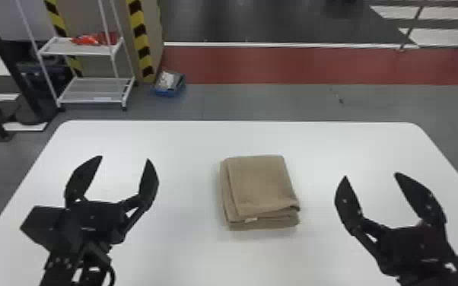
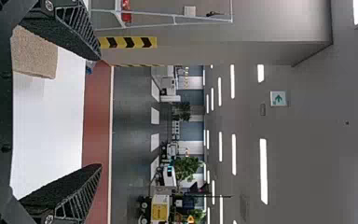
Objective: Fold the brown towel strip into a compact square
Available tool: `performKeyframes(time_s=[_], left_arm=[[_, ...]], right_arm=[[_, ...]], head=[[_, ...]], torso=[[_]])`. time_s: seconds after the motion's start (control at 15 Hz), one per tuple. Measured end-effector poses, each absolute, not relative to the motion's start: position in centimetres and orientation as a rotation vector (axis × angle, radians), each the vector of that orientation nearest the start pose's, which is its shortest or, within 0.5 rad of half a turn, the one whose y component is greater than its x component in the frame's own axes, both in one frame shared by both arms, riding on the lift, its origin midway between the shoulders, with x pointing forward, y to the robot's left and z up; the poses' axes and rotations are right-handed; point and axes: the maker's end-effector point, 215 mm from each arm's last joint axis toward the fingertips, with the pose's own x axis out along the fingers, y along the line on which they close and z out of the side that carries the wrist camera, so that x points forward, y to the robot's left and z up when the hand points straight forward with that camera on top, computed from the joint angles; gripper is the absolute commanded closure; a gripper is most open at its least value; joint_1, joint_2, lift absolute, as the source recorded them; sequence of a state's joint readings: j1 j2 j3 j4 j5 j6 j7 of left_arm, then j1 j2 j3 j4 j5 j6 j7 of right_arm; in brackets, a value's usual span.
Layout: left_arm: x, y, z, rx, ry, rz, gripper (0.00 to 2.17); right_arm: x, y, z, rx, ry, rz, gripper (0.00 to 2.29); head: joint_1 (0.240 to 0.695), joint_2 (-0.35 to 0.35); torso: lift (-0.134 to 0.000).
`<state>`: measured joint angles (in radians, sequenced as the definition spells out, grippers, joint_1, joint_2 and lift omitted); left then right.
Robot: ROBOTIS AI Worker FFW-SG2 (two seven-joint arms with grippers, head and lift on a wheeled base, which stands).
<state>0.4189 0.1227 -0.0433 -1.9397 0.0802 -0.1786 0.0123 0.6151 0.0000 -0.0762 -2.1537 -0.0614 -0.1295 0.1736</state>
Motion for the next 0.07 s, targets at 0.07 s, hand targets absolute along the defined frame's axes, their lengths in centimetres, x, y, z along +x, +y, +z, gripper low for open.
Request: performKeyframes(time_s=[0.07], left_arm=[[46.62,22.35,-30.69,0.008,-0.123,-0.071,0.08]], right_arm=[[41.18,-23.13,-28.65,0.005,-0.102,0.108,0.07]], head=[[0.695,-0.011]], torso=[[-0.115]])
